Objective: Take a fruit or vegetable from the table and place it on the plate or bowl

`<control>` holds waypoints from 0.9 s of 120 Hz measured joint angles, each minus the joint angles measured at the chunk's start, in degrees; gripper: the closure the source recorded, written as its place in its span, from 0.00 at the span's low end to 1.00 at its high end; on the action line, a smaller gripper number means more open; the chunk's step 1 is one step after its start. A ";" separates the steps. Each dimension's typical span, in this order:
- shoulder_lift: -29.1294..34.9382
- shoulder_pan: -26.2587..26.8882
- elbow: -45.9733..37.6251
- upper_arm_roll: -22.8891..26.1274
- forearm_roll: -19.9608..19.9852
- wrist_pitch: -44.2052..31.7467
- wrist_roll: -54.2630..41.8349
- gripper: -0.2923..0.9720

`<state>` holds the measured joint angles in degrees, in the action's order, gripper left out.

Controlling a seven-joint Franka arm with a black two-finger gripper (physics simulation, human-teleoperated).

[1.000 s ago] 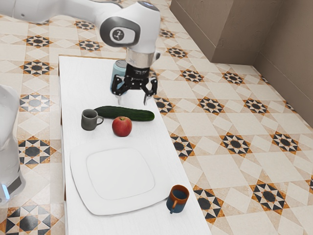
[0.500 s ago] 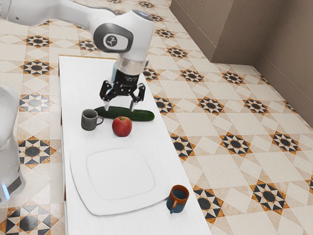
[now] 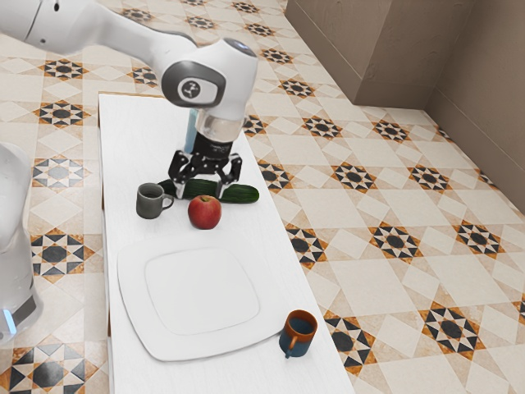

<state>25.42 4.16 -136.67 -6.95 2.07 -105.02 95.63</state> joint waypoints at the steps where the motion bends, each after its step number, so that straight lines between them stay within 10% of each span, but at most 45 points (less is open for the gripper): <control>1: -0.02 0.01 -0.05 0.00 0.01 -0.08 0.00 0.23; 108: -3.98 -0.54 -4.04 -0.17 2.21 -9.42 -0.68 0.26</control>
<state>21.44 3.62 -140.71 -7.12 4.28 -114.44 94.95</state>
